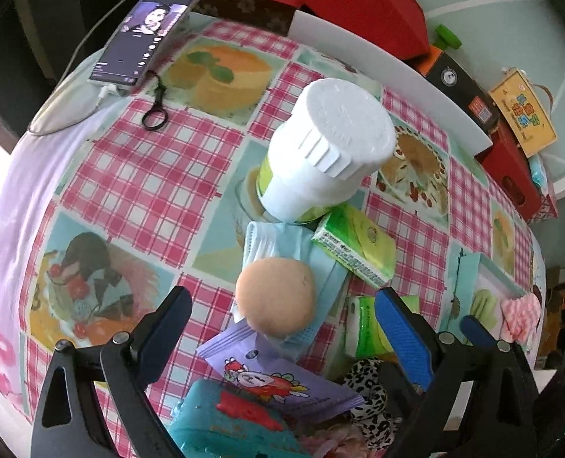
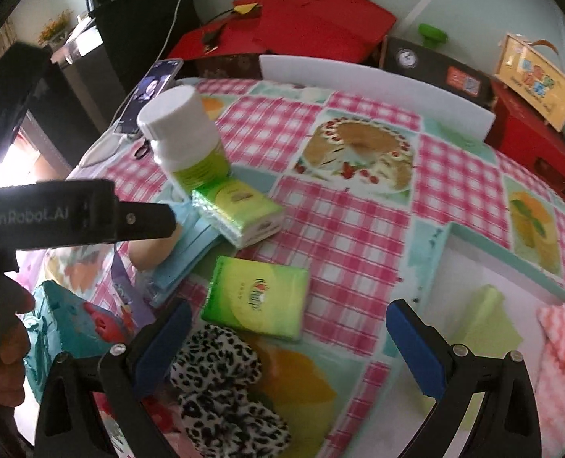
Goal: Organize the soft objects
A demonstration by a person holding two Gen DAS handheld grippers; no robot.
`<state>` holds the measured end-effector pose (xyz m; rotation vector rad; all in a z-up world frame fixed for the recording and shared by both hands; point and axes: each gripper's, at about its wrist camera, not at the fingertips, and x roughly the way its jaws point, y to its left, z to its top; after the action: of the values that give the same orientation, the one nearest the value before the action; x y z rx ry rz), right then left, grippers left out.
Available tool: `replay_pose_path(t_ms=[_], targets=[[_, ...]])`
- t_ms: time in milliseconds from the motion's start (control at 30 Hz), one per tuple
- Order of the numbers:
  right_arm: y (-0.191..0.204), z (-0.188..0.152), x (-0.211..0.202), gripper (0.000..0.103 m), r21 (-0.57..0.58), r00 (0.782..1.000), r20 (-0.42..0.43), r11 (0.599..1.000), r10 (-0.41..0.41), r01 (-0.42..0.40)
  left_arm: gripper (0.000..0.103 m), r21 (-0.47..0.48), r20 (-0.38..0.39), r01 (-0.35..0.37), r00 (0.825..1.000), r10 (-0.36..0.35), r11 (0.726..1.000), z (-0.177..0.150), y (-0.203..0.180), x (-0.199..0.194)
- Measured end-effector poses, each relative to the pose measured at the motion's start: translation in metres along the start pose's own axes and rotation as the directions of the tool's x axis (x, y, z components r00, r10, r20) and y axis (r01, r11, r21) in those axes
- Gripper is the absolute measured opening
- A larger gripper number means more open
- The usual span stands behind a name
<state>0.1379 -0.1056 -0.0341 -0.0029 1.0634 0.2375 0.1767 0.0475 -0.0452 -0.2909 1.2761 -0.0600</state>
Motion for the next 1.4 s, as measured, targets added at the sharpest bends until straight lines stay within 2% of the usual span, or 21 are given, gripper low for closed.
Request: replay_pose_path(t_ms=[133, 300, 367, 433, 533, 633, 700, 1000, 1200, 1400], targets=[[0.008, 0.003, 0.009, 0.098, -0.016, 1.000, -0.010, 1.000, 0.013, -0.013, 0.089, 0.011, -0.046, -0.027, 0.999, 0.027, 1.000, 0.009, -0.002, 0.009], [0.012, 0.005, 0.019, 0.092, -0.016, 0.999, -0.030, 1.000, 0.019, -0.020, 0.086, 0.001, -0.103, -0.031, 0.994, 0.031, 1.000, 0.012, 0.001, 0.024], [0.014, 0.004, 0.023, 0.089, -0.020, 0.999, -0.037, 1.000, 0.023, -0.024, 0.073, -0.002, -0.117, -0.032, 0.993, 0.031, 0.999, 0.012, 0.002, 0.028], [0.015, 0.003, 0.025, 0.085, -0.028, 0.999, -0.044, 0.999, 0.025, -0.026, 0.069, -0.001, -0.123, -0.029, 0.992, 0.029, 1.000, 0.010, 0.001, 0.032], [0.013, 0.002, 0.028, 0.079, -0.021, 0.998, -0.054, 0.999, 0.035, -0.036, 0.051, -0.003, -0.127, -0.016, 0.992, 0.016, 1.000, 0.009, 0.001, 0.035], [0.011, 0.002, 0.030, 0.072, -0.007, 0.997, -0.056, 0.998, 0.055, -0.056, 0.051, -0.006, -0.122, -0.018, 0.992, 0.017, 1.000, 0.007, 0.002, 0.036], [0.011, 0.002, 0.031, 0.071, -0.006, 0.997, -0.055, 0.998, 0.060, -0.060, 0.051, -0.012, -0.108, -0.018, 0.994, 0.016, 1.000, 0.004, 0.002, 0.033], [0.007, 0.001, 0.023, 0.070, 0.011, 0.996, -0.040, 0.997, 0.081, -0.080, 0.051, -0.018, -0.023, -0.014, 1.000, 0.014, 1.000, -0.008, -0.006, 0.009], [0.002, 0.001, 0.014, 0.070, 0.016, 0.996, -0.023, 0.997, 0.081, -0.080, 0.051, -0.019, 0.026, -0.040, 0.999, 0.041, 0.999, -0.019, -0.018, 0.001], [-0.002, 0.002, 0.002, 0.070, 0.023, 0.997, 0.001, 0.997, 0.073, -0.073, 0.051, 0.000, 0.079, -0.031, 0.996, 0.031, 1.000, -0.023, -0.030, -0.015]])
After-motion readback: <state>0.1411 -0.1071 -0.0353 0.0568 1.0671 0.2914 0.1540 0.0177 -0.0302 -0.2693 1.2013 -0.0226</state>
